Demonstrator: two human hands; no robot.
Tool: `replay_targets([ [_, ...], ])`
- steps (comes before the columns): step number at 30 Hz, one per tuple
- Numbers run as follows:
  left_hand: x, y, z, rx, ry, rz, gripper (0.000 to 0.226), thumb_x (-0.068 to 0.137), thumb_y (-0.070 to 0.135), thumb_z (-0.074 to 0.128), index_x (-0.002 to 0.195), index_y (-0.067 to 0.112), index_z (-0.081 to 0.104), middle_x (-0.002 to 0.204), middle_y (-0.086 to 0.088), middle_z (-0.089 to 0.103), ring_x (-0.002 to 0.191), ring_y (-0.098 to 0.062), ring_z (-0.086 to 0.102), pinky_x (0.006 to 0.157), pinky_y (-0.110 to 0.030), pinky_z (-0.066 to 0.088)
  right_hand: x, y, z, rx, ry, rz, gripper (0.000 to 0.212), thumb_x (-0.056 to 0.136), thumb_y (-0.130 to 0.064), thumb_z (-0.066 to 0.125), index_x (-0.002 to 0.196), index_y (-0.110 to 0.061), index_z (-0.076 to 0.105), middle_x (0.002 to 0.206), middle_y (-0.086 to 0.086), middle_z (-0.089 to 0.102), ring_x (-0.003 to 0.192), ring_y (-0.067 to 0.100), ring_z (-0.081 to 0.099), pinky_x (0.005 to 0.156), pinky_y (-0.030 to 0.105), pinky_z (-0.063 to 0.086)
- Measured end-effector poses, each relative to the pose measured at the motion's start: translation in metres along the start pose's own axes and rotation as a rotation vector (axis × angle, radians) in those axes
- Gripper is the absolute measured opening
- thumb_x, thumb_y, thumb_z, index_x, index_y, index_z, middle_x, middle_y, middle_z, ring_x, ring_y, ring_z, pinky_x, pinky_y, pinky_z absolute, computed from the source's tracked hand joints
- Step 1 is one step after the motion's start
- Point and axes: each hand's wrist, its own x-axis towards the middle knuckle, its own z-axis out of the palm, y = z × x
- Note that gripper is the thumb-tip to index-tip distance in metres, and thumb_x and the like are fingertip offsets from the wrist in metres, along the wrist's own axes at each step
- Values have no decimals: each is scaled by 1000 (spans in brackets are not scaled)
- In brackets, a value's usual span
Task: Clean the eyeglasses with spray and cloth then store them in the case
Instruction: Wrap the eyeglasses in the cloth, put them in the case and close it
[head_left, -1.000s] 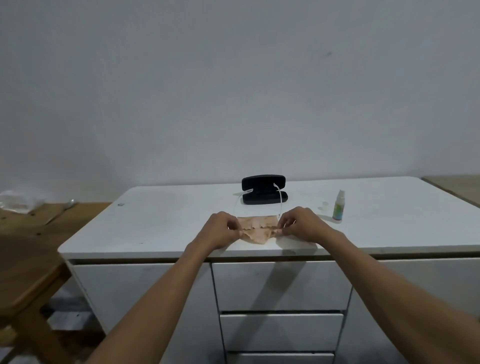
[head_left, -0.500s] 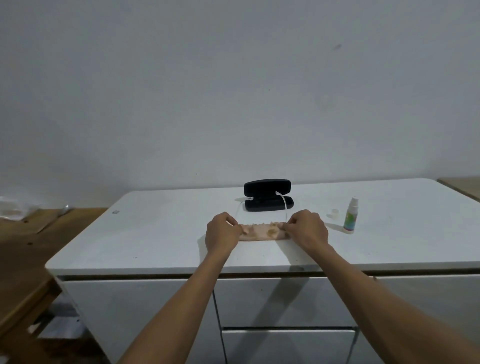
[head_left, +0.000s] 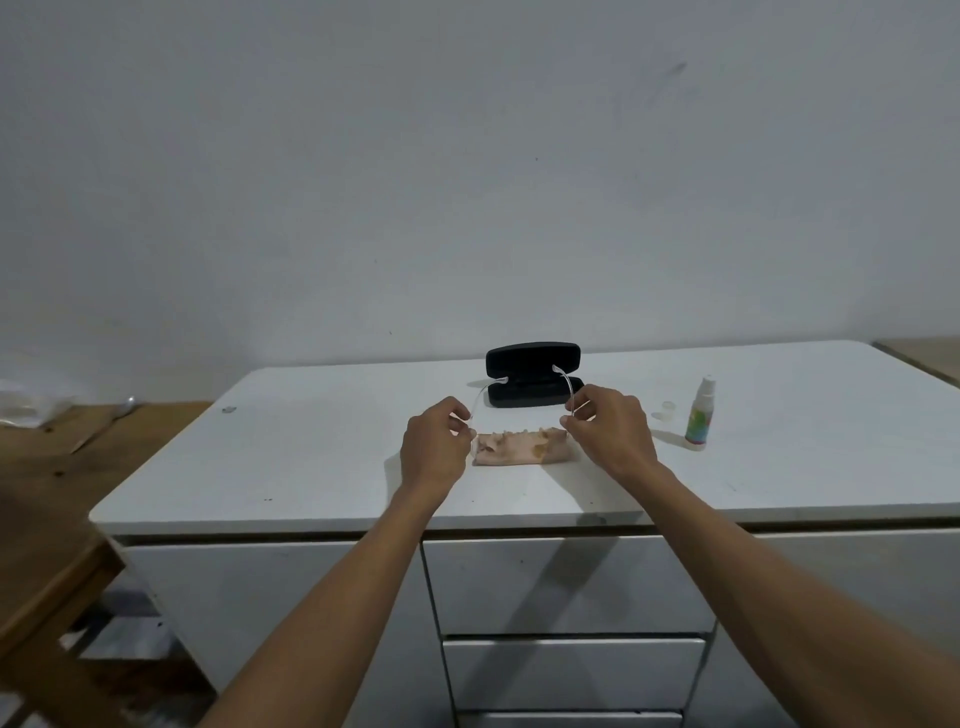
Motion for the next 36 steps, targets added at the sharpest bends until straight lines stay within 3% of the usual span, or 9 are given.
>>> replay_targets([
  [4,3,-6,1,18,-24,45,17,90,8,65,89,25,66,80,5,70,70,-21,64,63,-30,50,1,-1,-1,8,2,-14,5,89,-18,72,94,-20,73,73,-9,68,80,17,68,62,25,45],
  [7,5,-12,0,25,-42,94,18,93,9,63,90,27,68,83,3,71,66,-20,60,61,-30,48,4,-2,-1,-13,-3,-15,6,89,-17,73,93,-21,73,73,-9,70,82,19,70,69,31,52],
  [15,11,-11,0,258,-193,278,29,94,11,62,114,24,78,100,-2,68,96,-21,62,78,-36,51,13,-1,-2,9,-30,-41,9,86,-14,75,91,-21,76,73,-5,74,75,20,73,78,43,61],
  [19,16,-14,2,182,-220,234,31,92,3,62,111,22,79,95,2,62,92,-21,62,78,-38,53,14,-6,-1,-64,-68,-52,19,89,-15,72,104,-25,80,86,-3,80,92,18,72,82,36,57],
  [23,21,-21,3,-71,-247,81,33,89,-8,64,96,19,82,98,-3,67,92,-26,67,83,-44,56,15,-17,6,-243,-115,-99,29,90,-19,68,112,-34,79,97,0,79,97,24,68,71,29,46],
  [28,25,-23,0,-214,-242,-1,25,85,-10,70,93,11,83,98,-11,74,89,-30,67,76,-37,55,13,-25,14,-430,-158,-170,37,91,-20,61,120,-37,75,111,2,75,103,26,66,73,28,46],
  [32,27,-25,1,-214,-244,-22,25,85,-7,72,92,13,84,97,-9,73,89,-30,66,73,-34,53,11,-28,14,-473,-235,-164,26,80,-32,71,104,-33,80,82,-6,66,80,19,54,59,24,34],
  [34,26,-24,-2,-213,-248,-24,24,86,-7,70,94,12,83,98,-9,74,85,-27,65,69,-25,52,10,-28,12,-494,-248,-184,20,80,-32,69,96,-29,80,76,-4,60,80,22,53,53,23,31],
  [36,24,-19,-7,-193,-241,-13,30,89,-8,63,101,12,81,99,-7,74,79,-17,61,62,-12,46,10,-28,11,-465,-248,-194,31,83,-30,68,112,-33,77,89,-5,70,92,22,62,63,23,42],
])
